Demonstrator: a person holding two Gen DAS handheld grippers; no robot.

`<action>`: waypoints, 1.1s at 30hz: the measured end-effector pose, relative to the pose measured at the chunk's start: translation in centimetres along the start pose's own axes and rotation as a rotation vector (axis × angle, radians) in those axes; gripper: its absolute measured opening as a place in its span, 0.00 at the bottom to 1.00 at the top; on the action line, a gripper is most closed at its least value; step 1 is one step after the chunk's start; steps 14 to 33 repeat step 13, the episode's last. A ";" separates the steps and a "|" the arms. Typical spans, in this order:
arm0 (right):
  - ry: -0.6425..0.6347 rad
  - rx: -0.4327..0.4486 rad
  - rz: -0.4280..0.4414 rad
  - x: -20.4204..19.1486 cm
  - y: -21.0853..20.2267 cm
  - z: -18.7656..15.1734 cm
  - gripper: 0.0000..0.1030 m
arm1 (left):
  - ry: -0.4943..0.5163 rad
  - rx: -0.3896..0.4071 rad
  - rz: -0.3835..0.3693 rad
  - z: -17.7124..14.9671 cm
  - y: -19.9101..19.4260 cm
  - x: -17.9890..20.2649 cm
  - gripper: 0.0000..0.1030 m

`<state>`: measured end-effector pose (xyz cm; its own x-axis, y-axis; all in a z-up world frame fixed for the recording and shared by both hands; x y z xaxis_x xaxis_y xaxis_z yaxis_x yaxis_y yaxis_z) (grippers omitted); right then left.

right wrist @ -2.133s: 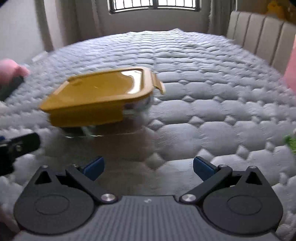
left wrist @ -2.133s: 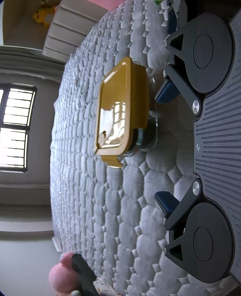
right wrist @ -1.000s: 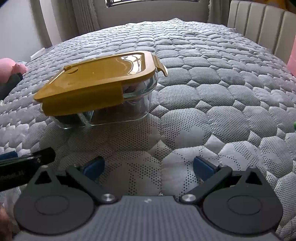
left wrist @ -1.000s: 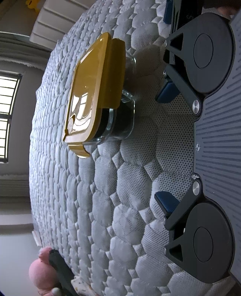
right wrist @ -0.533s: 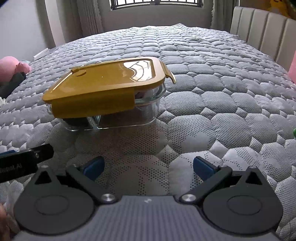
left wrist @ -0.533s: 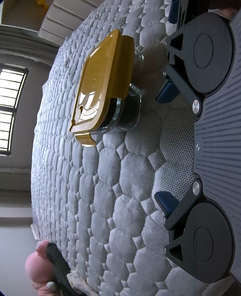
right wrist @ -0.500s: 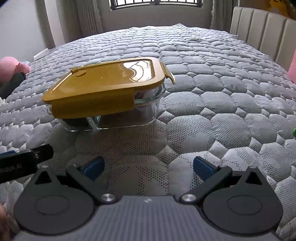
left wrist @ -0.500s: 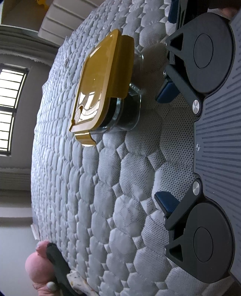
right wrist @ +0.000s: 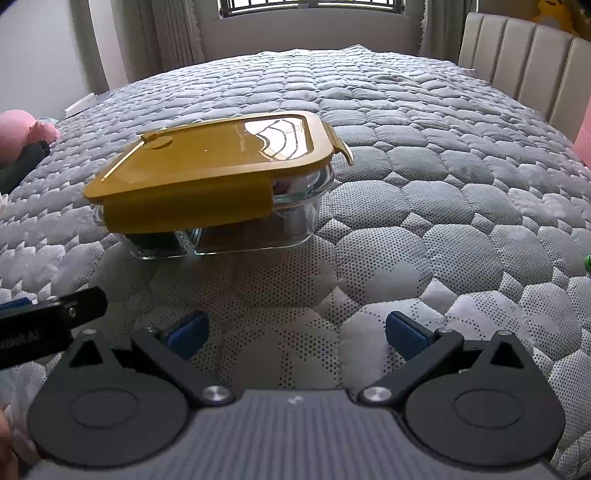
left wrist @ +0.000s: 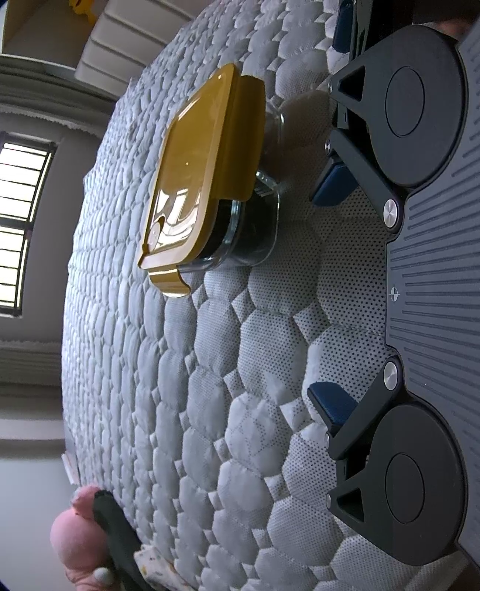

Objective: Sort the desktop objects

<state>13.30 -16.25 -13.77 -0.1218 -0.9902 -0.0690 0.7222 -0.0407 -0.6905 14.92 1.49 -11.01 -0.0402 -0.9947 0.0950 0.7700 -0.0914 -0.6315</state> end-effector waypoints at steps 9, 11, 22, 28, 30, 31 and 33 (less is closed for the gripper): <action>-0.003 -0.007 0.006 0.0 0.1 -0.2 1.00 | 0.014 0.014 0.012 -0.1 -0.2 0.2 1.00; -0.004 -0.010 0.007 0.0 0.1 -0.2 1.00 | 0.023 0.021 0.020 -0.1 -0.3 0.2 1.00; -0.005 -0.012 0.008 -0.1 0.2 -0.3 1.00 | 0.023 0.020 0.016 -0.1 -0.3 0.2 1.00; -0.005 -0.012 0.008 -0.1 0.2 -0.3 1.00 | 0.023 0.020 0.016 -0.1 -0.3 0.2 1.00; -0.005 -0.012 0.008 -0.1 0.2 -0.3 1.00 | 0.023 0.020 0.016 -0.1 -0.3 0.2 1.00; -0.005 -0.012 0.008 -0.1 0.2 -0.3 1.00 | 0.023 0.020 0.016 -0.1 -0.3 0.2 1.00; -0.005 -0.012 0.008 -0.1 0.2 -0.3 1.00 | 0.023 0.020 0.016 -0.1 -0.3 0.2 1.00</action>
Point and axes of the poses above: each gripper's, at about its wrist camera, not at the fingertips, and y roughly the way its jaws point, x to its right, z to its top, the point moved 5 cm from there along y, roughly the way its jaws point, and after that the axes turned 6 degrees about x, right-handed, at the moved point
